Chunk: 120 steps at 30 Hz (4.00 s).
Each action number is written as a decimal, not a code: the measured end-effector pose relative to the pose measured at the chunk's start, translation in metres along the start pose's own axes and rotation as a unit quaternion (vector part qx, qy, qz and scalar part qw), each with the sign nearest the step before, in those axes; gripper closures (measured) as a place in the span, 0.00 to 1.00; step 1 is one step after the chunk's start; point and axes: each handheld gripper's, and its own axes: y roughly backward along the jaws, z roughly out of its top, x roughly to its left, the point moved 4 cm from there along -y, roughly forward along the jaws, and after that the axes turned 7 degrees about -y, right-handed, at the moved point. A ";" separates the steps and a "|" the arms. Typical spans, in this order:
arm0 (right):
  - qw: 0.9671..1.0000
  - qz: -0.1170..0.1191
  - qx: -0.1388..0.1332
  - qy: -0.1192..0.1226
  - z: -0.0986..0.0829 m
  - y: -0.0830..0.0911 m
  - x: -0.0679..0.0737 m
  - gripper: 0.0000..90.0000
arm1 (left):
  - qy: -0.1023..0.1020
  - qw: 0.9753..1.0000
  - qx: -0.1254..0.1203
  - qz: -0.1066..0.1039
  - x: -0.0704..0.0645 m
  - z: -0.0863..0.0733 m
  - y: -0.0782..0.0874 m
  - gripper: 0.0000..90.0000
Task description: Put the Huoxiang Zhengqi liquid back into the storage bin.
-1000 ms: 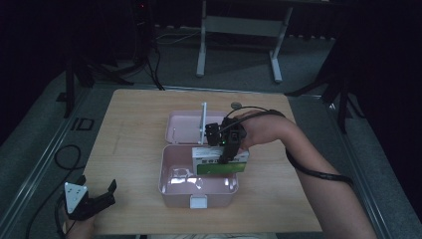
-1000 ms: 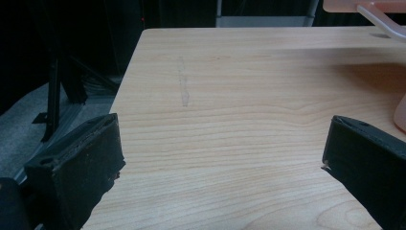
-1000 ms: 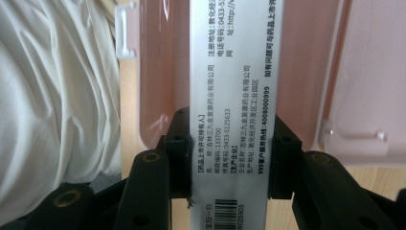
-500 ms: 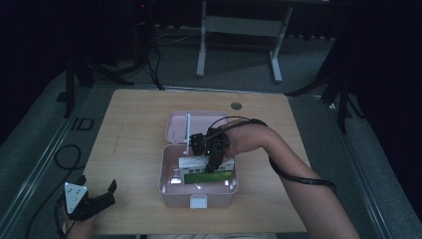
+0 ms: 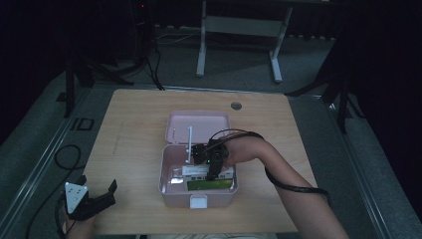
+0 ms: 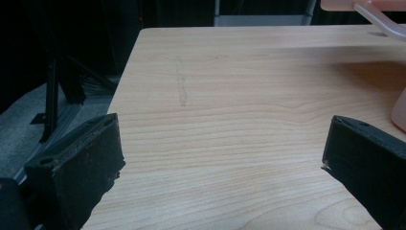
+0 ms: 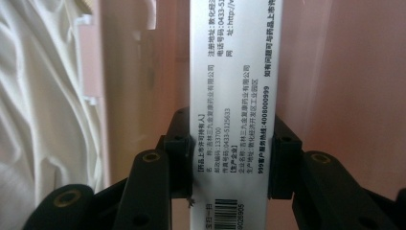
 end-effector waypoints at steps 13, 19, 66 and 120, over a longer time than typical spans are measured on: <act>1.000 0.000 -0.002 -0.005 -0.004 -0.033 0.000 0.68 | 0.000 1.000 0.001 0.000 0.000 0.000 0.000 0.00; 1.000 -0.007 0.008 -0.009 -0.005 -0.049 0.002 0.68 | -0.001 1.000 0.002 -0.001 0.000 0.000 0.000 0.00; 0.933 -0.118 -0.327 -0.090 -0.131 0.052 -0.049 0.12 | 0.001 1.000 0.006 -0.003 0.000 0.000 0.000 0.00; 0.698 -0.228 -0.427 -0.528 -0.312 -0.100 -0.120 0.14 | 0.001 1.000 0.010 -0.002 0.000 0.000 -0.001 0.00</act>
